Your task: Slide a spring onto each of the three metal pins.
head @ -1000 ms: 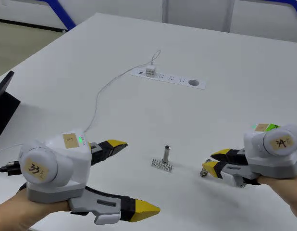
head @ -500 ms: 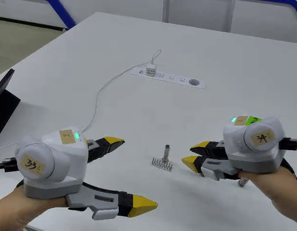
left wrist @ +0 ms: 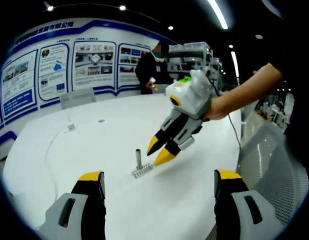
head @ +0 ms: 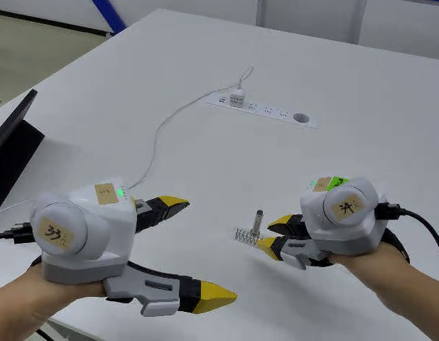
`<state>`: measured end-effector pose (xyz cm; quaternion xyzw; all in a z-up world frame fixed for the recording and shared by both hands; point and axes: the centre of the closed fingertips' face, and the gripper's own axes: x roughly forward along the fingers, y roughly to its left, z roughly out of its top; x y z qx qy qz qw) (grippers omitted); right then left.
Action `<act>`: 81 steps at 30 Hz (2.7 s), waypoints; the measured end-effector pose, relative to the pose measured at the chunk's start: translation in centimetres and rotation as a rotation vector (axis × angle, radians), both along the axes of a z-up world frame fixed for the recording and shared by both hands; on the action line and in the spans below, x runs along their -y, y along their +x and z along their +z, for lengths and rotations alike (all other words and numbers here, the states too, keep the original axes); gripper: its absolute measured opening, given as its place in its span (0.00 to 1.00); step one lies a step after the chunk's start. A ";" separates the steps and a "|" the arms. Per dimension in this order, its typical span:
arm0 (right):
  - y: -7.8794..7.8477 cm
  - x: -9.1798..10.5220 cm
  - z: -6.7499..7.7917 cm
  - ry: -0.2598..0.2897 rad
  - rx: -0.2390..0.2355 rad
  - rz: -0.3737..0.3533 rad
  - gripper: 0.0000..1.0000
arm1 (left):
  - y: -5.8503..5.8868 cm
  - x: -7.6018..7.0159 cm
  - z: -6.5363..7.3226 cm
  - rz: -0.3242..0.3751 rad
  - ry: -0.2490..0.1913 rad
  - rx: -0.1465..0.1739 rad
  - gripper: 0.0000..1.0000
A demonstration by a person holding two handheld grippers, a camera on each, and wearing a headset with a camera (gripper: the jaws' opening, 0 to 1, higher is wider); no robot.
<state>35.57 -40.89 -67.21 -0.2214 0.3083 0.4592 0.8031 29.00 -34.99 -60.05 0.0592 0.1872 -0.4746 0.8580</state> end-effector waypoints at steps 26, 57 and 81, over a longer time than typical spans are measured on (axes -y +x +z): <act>0.6 -0.3 -3.1 -0.105 -0.069 0.021 0.15 | 0.3 -1.0 -0.7 0.021 0.007 -0.019 0.91; -1.0 -0.6 -2.5 -0.094 -0.073 0.101 0.11 | -0.1 -0.6 -0.8 -0.001 0.018 -0.029 0.89; -3.8 0.9 2.4 -0.078 0.060 0.223 0.10 | -0.7 2.6 0.1 -0.128 0.014 -0.008 0.74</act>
